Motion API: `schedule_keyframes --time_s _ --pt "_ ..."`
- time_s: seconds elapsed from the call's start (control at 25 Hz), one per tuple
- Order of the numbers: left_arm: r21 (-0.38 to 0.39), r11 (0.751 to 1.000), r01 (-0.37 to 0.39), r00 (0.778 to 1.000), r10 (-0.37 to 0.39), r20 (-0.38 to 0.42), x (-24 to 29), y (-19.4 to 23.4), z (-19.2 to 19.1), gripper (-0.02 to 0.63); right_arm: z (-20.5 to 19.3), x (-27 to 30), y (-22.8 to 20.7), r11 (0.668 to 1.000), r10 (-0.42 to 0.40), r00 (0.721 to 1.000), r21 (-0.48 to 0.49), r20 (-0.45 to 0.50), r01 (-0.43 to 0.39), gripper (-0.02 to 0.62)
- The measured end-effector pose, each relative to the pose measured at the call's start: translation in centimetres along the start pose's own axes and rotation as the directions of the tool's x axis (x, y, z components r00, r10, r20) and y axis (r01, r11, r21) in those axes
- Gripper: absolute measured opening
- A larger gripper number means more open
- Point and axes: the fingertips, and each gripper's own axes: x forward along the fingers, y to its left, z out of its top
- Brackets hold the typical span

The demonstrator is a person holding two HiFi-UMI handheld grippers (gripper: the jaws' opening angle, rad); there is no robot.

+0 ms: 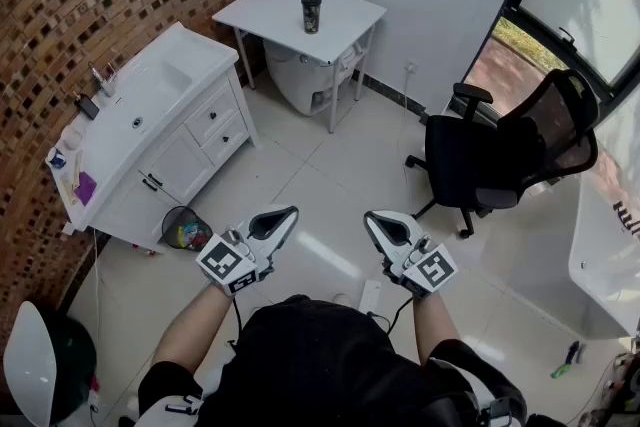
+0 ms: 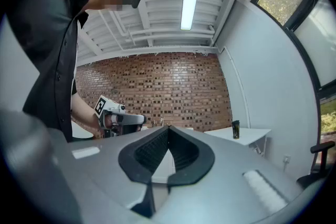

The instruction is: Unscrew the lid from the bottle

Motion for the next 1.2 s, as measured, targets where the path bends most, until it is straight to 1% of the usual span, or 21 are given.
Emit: schedule_keyframes --time_s 0.12,0.24,0.32,0.44,0.52,0.6,0.72,0.84,0.92,1.04,1.12,1.2 --pt "-0.012 1.0 -0.024 1.0 0.024 0.0 2.8 -1.0 -0.5 0.002 -0.2 -1.5 -1.3 0.999 0.037 0.999 0.004 -0.037 -0.037 0.006" --pt "-0.027 0.999 -0.04 0.999 0.04 0.0 5.3 -2.3 -1.3 0.002 -0.5 -2.5 -2.4 0.996 0.093 0.993 -0.001 -0.072 -0.094 0.006" --pt "-0.048 0.998 -0.045 0.999 0.045 0.0 6.5 -2.8 -1.6 0.002 -1.2 -2.6 -3.2 0.99 0.137 0.985 -0.021 -0.104 -0.14 0.006" --pt "-0.062 0.997 -0.054 0.999 0.053 -0.012 7.1 -2.0 -1.8 0.002 -1.4 -1.3 -4.3 0.976 0.203 0.971 -0.058 -0.127 -0.212 0.006" --pt "-0.047 0.996 -0.075 0.997 0.074 -0.018 7.5 -0.2 -1.5 0.002 -1.2 0.2 -5.5 0.971 0.223 0.967 -0.064 -0.122 -0.232 0.006" --pt "-0.035 0.996 -0.084 0.996 0.083 -0.008 8.1 1.6 -1.0 0.002 -0.7 1.8 -6.7 0.971 0.225 0.97 -0.062 -0.095 -0.231 0.006" --pt "-0.018 0.998 -0.063 0.998 0.063 0.016 9.5 4.3 -0.8 0.002 -0.2 4.0 -8.5 0.978 0.203 0.977 -0.047 -0.062 -0.206 0.006" --pt "-0.034 0.998 -0.049 0.999 0.049 0.015 11.5 8.6 -1.2 0.002 -0.1 6.9 -10.7 0.983 0.17 0.982 -0.061 -0.085 -0.176 0.006" --pt "-0.04 0.999 -0.015 1.0 0.016 0.024 13.2 11.0 -0.7 0.002 0.0 8.9 -12.7 0.988 0.138 0.985 -0.058 -0.102 -0.144 0.006" --pt "-0.01 0.998 0.059 0.997 -0.059 0.044 15.5 14.3 0.7 0.002 0.3 12.3 -15.9 0.991 0.104 0.989 -0.07 -0.103 -0.111 0.006" --pt "0.001 0.997 0.078 0.996 -0.078 0.045 16.3 17.1 1.3 0.002 0.2 14.8 -17.7 0.992 0.086 0.989 -0.081 -0.119 -0.096 0.006" --pt "0.005 0.996 0.084 0.996 -0.084 0.042 16.9 19.9 1.8 0.002 0.0 17.2 -19.1 0.987 0.088 0.983 -0.121 -0.159 -0.108 0.006"
